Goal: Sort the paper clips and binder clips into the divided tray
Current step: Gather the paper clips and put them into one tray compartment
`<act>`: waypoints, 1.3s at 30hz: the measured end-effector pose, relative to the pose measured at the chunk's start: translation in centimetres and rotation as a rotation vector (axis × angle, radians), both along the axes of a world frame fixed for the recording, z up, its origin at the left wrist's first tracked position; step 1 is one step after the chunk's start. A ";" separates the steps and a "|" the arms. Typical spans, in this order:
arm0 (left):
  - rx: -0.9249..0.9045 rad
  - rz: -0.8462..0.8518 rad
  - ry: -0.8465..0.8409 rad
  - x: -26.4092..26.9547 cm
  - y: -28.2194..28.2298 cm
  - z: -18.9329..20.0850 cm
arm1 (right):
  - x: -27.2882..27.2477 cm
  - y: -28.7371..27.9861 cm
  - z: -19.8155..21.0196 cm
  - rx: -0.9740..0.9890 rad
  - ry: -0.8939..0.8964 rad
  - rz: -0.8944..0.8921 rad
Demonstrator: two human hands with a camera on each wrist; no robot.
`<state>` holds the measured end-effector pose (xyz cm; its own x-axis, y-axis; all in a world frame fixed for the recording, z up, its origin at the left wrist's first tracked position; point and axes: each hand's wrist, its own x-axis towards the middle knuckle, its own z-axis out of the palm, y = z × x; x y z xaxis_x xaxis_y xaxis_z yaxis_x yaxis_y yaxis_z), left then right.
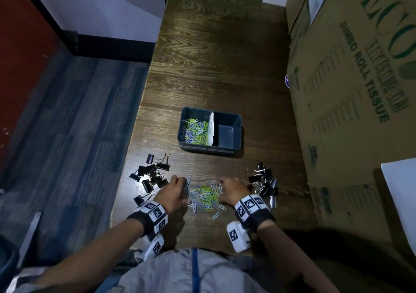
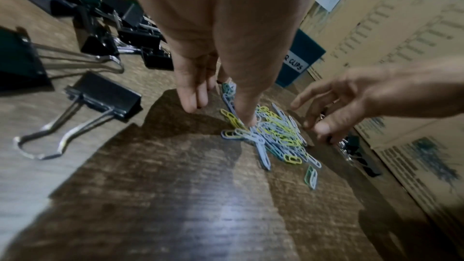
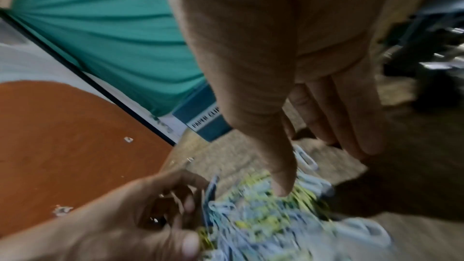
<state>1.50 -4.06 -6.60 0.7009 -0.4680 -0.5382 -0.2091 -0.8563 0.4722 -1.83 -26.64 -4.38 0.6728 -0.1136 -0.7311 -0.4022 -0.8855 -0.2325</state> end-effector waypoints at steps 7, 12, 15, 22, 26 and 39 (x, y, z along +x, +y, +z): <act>-0.011 -0.174 -0.012 -1.8 -2.2 -0.1 | -2.0 3.4 -2.1 0.121 -0.095 0.005; -0.013 -0.186 -0.066 -1.5 -1.4 0.4 | -2.4 2.2 -1.2 0.157 -0.212 -0.021; -0.004 -0.152 -0.110 -1.3 -0.2 0.8 | -3.7 0.2 -0.5 0.081 -0.200 -0.040; 0.029 -0.195 0.091 -1.5 0.6 -0.7 | -5.2 0.8 -1.2 0.089 -0.067 -0.008; -0.014 -0.164 0.045 -1.0 -0.5 -1.1 | -4.4 2.8 -1.6 0.086 -0.165 0.041; -0.003 -0.209 -0.077 -0.7 -2.0 -0.7 | -3.8 2.7 -1.7 0.155 -0.303 0.064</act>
